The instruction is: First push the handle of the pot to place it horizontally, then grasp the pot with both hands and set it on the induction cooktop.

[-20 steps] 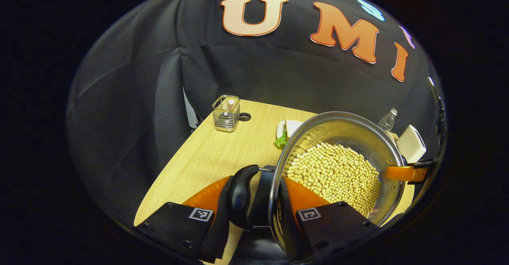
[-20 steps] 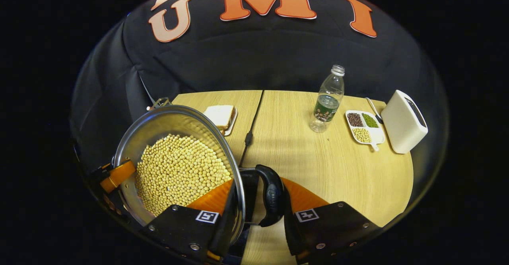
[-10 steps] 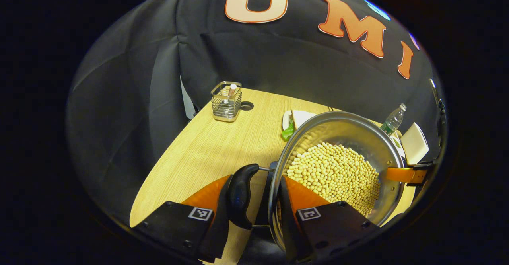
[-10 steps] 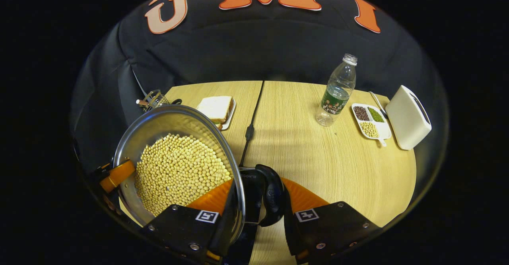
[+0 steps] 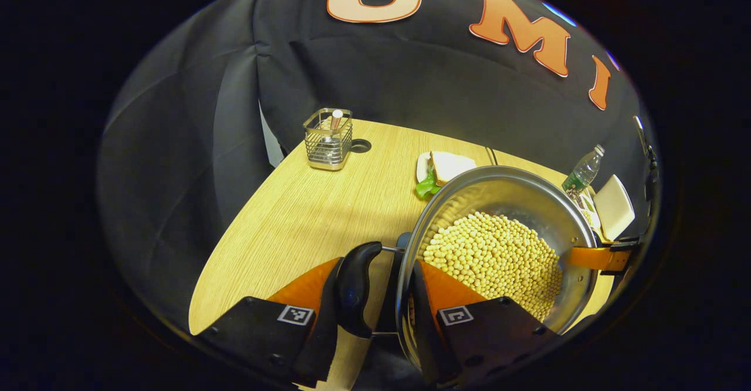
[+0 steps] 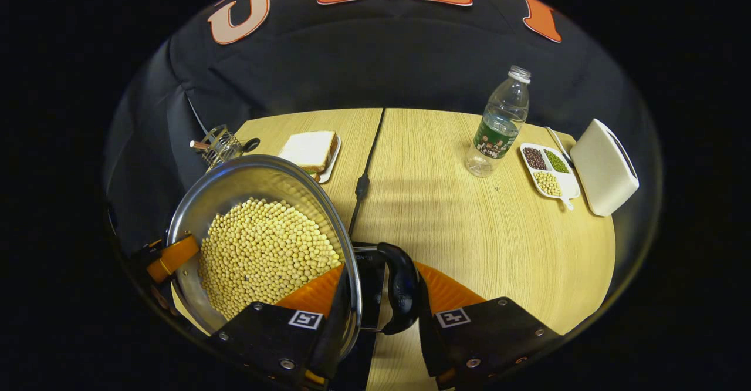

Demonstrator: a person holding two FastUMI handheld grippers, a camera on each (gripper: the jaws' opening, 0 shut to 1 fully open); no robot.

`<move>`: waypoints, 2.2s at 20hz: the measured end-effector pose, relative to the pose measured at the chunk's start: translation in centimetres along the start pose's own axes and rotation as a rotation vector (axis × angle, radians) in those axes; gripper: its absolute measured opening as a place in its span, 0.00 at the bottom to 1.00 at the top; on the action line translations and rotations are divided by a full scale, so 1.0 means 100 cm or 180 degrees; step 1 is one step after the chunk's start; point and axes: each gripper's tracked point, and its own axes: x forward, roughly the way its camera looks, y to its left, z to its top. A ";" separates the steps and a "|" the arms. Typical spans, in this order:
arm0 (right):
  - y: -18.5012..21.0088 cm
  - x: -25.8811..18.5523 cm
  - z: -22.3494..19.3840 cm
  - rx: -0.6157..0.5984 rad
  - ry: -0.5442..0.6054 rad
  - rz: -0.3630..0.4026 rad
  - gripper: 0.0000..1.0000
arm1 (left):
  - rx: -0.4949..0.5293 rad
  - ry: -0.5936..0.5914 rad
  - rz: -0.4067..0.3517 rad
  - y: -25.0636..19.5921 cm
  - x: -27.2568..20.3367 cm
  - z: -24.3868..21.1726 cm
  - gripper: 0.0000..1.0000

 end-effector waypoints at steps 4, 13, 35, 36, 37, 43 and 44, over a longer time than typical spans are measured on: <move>-0.003 0.006 -0.005 0.0019 0.0060 0.0023 0.56 | 0.0070 0.0064 -0.0001 -0.001 0.001 0.003 0.64; -0.022 -0.034 0.018 0.0199 -0.0309 0.0248 0.71 | 0.0006 -0.0098 0.0168 0.001 -0.025 0.016 0.78; -0.259 -0.400 0.144 -0.0200 -0.2998 -0.0094 0.93 | 0.0070 -0.2665 0.0181 -0.104 -0.339 0.243 0.94; -0.264 -0.420 0.151 -0.0225 -0.3087 -0.0105 0.98 | 0.0051 -0.2828 0.0135 -0.110 -0.361 0.255 0.94; -0.272 -0.439 0.151 -0.0298 -0.3180 -0.0160 0.93 | 0.0035 -0.2996 0.0086 -0.115 -0.382 0.265 0.94; -0.295 -0.539 0.173 -0.0555 -0.3702 -0.0466 0.94 | 0.0074 -0.3631 -0.0152 -0.149 -0.491 0.313 0.95; -0.298 -0.552 0.176 -0.0576 -0.3756 -0.0481 0.98 | 0.0059 -0.3710 -0.0204 -0.155 -0.505 0.318 0.95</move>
